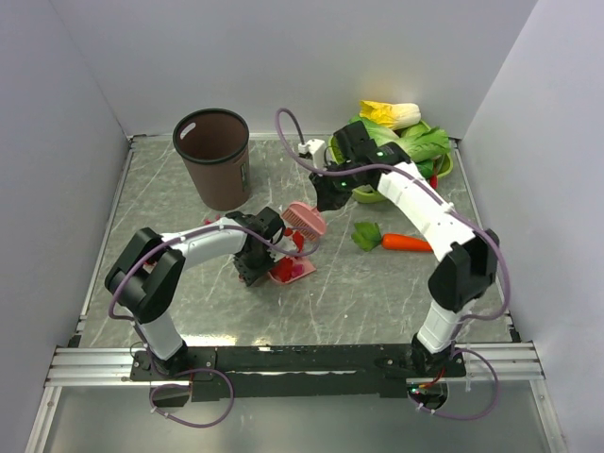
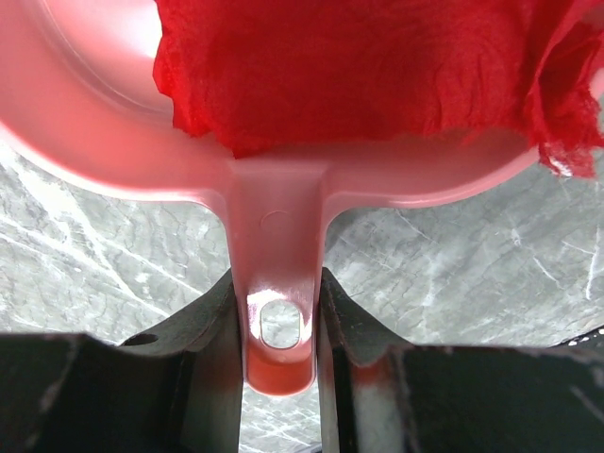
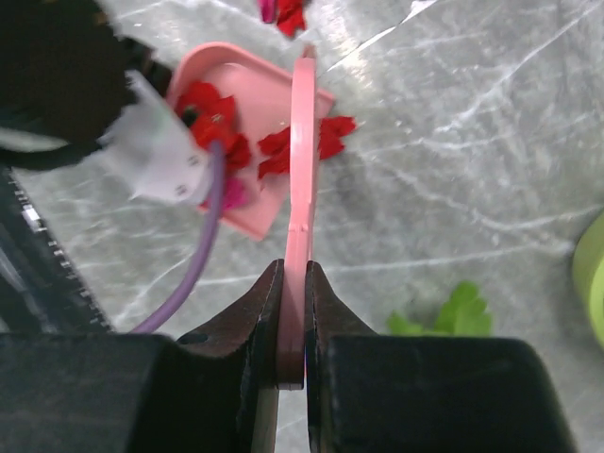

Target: Sweep away the paper scraps from the table

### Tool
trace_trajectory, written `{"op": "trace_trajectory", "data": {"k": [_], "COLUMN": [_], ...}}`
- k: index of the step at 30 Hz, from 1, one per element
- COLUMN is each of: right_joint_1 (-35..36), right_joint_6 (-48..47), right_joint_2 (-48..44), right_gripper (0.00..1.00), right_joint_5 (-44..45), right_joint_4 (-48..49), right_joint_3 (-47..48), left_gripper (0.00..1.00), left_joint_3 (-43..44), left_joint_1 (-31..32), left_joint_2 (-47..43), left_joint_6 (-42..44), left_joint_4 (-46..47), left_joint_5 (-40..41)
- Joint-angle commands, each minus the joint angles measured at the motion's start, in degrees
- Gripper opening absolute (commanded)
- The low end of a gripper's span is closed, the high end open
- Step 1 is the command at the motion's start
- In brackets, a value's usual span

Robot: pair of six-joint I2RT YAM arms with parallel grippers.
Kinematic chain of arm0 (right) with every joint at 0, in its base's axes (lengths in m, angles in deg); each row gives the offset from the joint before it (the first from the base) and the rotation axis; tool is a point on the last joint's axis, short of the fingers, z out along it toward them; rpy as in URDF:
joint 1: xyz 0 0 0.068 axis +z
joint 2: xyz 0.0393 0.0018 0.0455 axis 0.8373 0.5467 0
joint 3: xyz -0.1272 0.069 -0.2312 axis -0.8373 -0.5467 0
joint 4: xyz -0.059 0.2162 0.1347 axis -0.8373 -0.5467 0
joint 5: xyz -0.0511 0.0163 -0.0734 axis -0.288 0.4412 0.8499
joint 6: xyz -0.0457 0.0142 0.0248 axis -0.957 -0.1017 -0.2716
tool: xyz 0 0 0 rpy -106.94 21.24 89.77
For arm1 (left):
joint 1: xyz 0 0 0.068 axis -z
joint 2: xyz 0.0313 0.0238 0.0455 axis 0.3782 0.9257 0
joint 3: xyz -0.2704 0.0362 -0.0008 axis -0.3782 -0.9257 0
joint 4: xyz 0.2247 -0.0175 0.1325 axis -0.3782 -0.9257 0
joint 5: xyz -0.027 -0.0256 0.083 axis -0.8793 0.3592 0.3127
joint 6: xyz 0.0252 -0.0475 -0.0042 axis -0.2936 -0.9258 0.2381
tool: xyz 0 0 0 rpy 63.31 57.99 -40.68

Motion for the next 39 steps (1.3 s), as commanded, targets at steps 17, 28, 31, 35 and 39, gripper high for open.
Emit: {"op": "trace_trajectory", "data": {"k": [17, 28, 31, 35, 39], "right_joint_1": [-5.46, -5.37, -5.37, -5.55, -5.81], "right_joint_6": [7.89, 7.71, 7.62, 8.06, 7.8], "right_joint_2": [-9.5, -9.06, -8.97, -9.15, -9.06], "right_gripper": [0.0, 0.0, 0.0, 0.0, 0.0], "right_joint_5": [8.81, 10.4, 11.19, 11.81, 12.16], "right_joint_4": [2.6, 3.13, 3.04, 3.39, 3.57], "right_joint_3": [-6.86, -7.57, -7.48, -7.74, -7.66], "left_gripper": [0.01, 0.01, 0.01, 0.01, 0.01], "left_joint_3": [-9.22, -5.62, -3.08, 0.7, 5.96], "left_joint_1": [-2.35, -4.28, -5.86, -9.11, -11.49], "left_joint_2": [-14.79, -18.38, -19.79, -21.72, -23.92], "left_joint_6": [5.69, 6.05, 6.05, 6.31, 6.93], "left_joint_4": [11.33, 5.09, 2.28, -0.88, -3.0], "left_joint_5": [-2.82, -3.44, -3.96, -4.32, -2.83]}}
